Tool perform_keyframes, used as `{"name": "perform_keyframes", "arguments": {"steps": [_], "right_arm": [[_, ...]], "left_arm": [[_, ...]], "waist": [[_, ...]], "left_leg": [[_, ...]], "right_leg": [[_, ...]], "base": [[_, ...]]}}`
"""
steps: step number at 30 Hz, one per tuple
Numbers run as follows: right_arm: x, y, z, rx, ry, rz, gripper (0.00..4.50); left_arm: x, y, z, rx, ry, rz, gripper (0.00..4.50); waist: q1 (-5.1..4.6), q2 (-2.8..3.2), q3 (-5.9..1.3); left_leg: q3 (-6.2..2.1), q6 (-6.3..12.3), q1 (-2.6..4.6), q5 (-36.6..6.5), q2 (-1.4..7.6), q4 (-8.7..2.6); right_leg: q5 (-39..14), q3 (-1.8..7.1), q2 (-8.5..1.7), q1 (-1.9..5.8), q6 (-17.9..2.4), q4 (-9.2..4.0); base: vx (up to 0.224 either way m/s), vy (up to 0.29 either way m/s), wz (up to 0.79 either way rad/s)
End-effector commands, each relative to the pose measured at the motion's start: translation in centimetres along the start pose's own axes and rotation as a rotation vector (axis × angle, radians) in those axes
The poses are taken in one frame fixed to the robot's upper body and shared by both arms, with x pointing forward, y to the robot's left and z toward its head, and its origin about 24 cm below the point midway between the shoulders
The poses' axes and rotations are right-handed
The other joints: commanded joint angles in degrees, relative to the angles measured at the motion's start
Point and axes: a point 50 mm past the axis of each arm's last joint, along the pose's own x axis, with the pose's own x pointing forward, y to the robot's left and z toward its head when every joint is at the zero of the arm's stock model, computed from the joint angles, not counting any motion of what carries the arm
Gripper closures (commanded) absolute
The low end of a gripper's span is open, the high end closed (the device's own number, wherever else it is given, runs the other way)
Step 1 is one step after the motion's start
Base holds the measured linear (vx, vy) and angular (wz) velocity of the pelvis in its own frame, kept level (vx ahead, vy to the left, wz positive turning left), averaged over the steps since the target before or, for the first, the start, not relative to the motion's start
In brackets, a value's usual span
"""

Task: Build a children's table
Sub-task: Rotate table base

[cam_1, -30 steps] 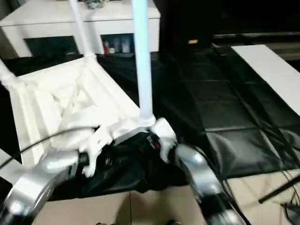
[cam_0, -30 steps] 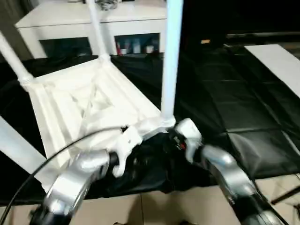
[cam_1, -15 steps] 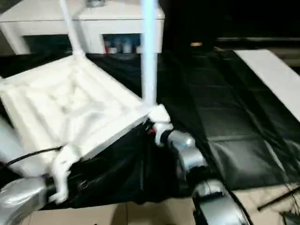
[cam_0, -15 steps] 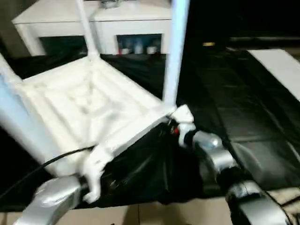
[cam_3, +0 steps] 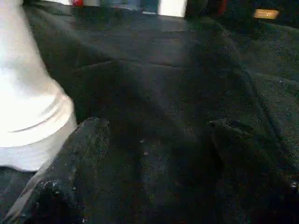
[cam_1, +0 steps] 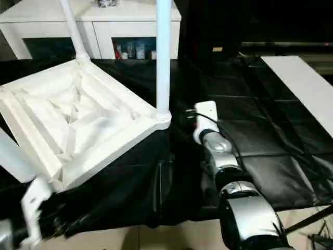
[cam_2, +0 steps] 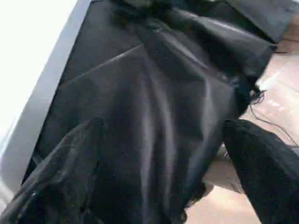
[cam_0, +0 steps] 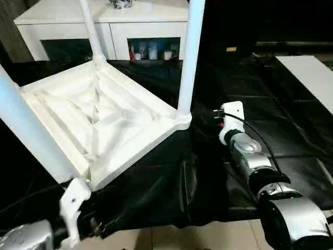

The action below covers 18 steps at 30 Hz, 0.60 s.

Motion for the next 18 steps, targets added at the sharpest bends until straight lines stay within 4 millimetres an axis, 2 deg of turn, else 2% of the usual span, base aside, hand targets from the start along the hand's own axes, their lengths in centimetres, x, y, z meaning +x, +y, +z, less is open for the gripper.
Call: {"name": "perform_keyframes", "arguments": {"steps": [1, 3, 4, 5, 6, 9, 10, 12, 14, 15, 18], "right_arm": [[-0.1, 0.4, 0.3, 0.022, -0.043, 0.074, 0.62], [-0.3, 0.9, 0.2, 0.055, -0.067, 0.158, 0.62], [-0.6, 1.2, 0.1, 0.071, -0.083, 0.23, 0.62], [-1.0, 1.7, 0.0, 0.066, -0.097, 0.313, 0.62], [-1.0, 1.7, 0.0, 0.064, -0.097, 0.317, 0.62], [-1.7, 2.3, -0.4, 0.026, -0.094, 0.436, 0.62], [-2.1, 2.6, -0.7, 0.0, -0.086, 0.5, 0.62], [-2.5, 2.9, -1.0, -0.019, -0.072, 0.576, 0.62], [-3.1, 3.4, -1.1, -0.036, -0.063, 0.683, 0.62], [-3.3, 3.7, -1.0, -0.023, -0.064, 0.726, 0.62], [-3.4, 4.6, -0.2, 0.012, -0.082, 0.833, 0.62]], "left_arm": [[-0.2, 0.1, 1.1, -0.001, -0.055, -0.01, 0.03], [0.0, 0.0, 1.4, -0.046, -0.09, -0.027, 0.03], [0.0, -0.3, 1.3, -0.082, -0.098, -0.051, 0.03], [-0.2, -0.9, 0.9, -0.132, -0.089, -0.09, 0.03], [-0.2, -1.0, 0.9, -0.135, -0.088, -0.092, 0.03], [-1.1, -1.7, -0.2, -0.199, -0.036, -0.145, 0.03], [-1.8, -1.8, -0.7, -0.226, -0.008, -0.156, 0.03], [-2.6, -1.7, -1.1, -0.254, 0.023, -0.164, 0.03], [-3.4, -1.7, -1.3, -0.294, 0.049, -0.171, 0.03], [-3.9, -1.5, -1.3, -0.308, 0.051, -0.166, 0.03], [-4.9, -1.1, -1.4, -0.337, 0.044, -0.146, 0.03]], "waist": [[0.13, 0.32, -3.05], [0.21, 0.27, -3.01], [0.34, 0.76, -2.98], [0.41, 0.42, -3.06], [0.51, 0.34, -3.04], [0.6, 0.57, -2.98], [0.54, 0.43, -2.94], [0.58, 0.45, -2.67], [0.78, 0.5, -2.66], [0.74, 0.44, -2.39], [0.98, 0.52, -2.32]], "left_leg": [[0.0, 1.77, 0.18, -20.0, 1.6, -4.5], [0.04, 1.74, 0.29, -20.6, 1.61, -4.48], [-0.09, 1.62, 0.3, -20.7, 1.71, -4.57], [-0.04, 1.87, 0.14, -20.5, 1.76, -4.49], [-0.19, 1.97, -0.02, -20.2, 1.81, -4.64], [-0.16, 1.75, 0.17, -20.9, 1.81, -4.63], [-0.14, 1.8, 0.2, -21.2, 1.8, -4.65], [-0.33, 1.73, 0.01, -22.9, 1.92, -4.87], [-0.15, 1.39, 0.47, -23.7, 1.84, -4.6], [-0.3, 1.36, 0.2, -24.0, 2.0, -4.94], [-0.46, 0.74, 0.64, -25.6, 2.06, -5.02]], "right_leg": [[-18.6, 2.23, -1.92, 2.16, -10.1, -3.91], [-18.5, 2.33, -1.85, 2.19, -10.5, -3.86], [-18.4, 2.37, -1.81, 2.14, -10.7, -3.76], [-17.8, 2.43, -1.81, 2.34, -10.7, -3.67], [-17.8, 2.36, -1.82, 2.47, -10.7, -3.67], [-19.8, 2.33, -1.76, 2.24, -10.7, -3.96], [-20.2, 2.33, -1.7, 2.22, -10.5, -4.09], [-23.4, 2.21, -1.66, 2.21, -9.5, -4.22], [-25.3, 2.36, -1.64, 1.92, -9.0, -4.54], [-25.6, 2.32, -1.49, 1.97, -8.8, -4.51], [-28.8, 2.32, -1.63, 1.71, -7.8, -4.87]], "base": [[0.0, 0.0, 0.0], [0.0, 0.0, 0.0], [0.0, 0.0, 0.0], [0.0, 0.0, 0.0], [0.0, 0.0, 0.0], [0.0, 0.0, 0.0], [0.0, 0.0, 0.0], [0.0, 0.0, 0.0], [0.0, 0.0, 0.0], [0.0, 0.0, 0.0], [0.0, 0.0, 0.0]]}}
